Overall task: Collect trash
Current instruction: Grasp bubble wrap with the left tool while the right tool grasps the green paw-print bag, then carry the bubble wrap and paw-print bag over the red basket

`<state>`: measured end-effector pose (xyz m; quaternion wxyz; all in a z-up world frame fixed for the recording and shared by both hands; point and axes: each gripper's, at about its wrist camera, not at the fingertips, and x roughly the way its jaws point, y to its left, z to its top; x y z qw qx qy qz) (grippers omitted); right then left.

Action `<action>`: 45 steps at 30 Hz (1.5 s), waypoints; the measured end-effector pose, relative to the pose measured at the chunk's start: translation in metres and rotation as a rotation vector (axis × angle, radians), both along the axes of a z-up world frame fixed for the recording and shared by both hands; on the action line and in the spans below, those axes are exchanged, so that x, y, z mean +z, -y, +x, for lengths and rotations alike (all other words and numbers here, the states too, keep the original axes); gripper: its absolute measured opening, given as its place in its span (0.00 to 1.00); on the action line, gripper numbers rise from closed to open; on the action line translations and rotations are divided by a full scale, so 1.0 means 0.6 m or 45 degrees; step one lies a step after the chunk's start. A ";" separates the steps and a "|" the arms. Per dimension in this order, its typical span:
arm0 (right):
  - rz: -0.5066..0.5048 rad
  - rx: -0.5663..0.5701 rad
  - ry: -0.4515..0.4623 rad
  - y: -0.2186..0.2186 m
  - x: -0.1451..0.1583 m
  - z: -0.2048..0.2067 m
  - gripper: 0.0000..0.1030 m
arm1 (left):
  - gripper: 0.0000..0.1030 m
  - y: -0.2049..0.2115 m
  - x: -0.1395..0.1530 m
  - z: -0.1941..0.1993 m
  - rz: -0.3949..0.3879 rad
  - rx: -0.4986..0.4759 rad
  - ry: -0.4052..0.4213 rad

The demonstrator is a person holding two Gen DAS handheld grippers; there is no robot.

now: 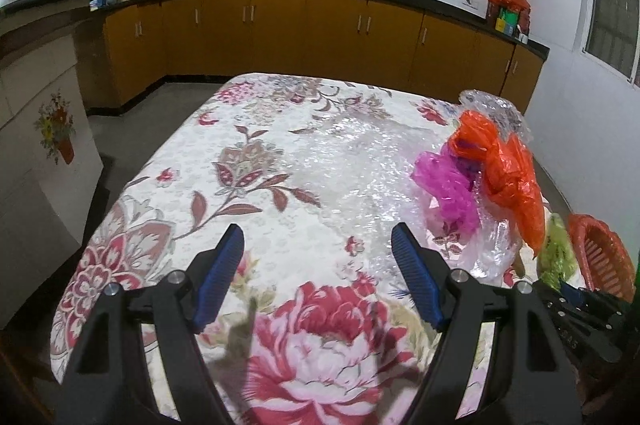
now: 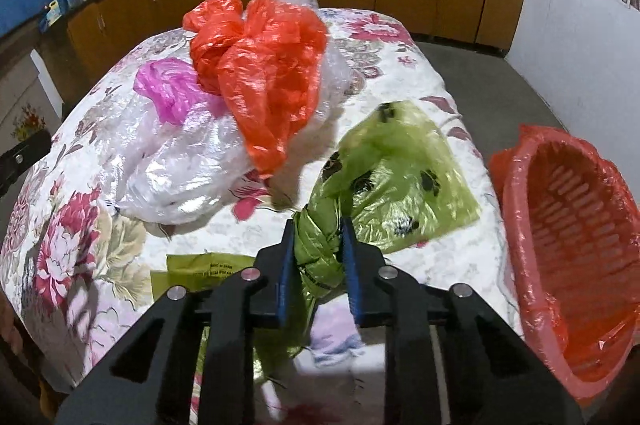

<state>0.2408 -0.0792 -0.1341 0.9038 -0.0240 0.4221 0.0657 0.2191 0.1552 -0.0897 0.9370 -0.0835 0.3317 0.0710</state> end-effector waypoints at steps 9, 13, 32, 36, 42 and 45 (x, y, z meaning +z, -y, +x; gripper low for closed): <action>0.051 -0.023 -0.009 0.041 0.003 -0.014 0.18 | 0.73 0.036 -0.018 0.088 -0.016 -0.097 -0.087; 0.066 -0.024 -0.014 0.049 0.004 -0.014 0.18 | 0.73 0.043 -0.039 0.120 -0.027 -0.126 -0.153; 0.070 0.026 0.014 0.044 0.015 -0.022 0.18 | 0.10 0.002 -0.026 0.096 -0.107 -0.133 -0.112; 0.072 0.034 0.017 0.040 0.017 -0.025 0.18 | 0.09 -0.017 -0.001 0.071 -0.090 -0.123 -0.054; 0.071 0.052 0.045 0.036 0.030 -0.031 0.18 | 0.09 -0.028 0.040 0.034 -0.063 -0.127 0.038; 0.057 0.062 0.076 0.034 0.043 -0.038 0.18 | 0.09 -0.026 0.053 0.022 -0.059 -0.132 0.065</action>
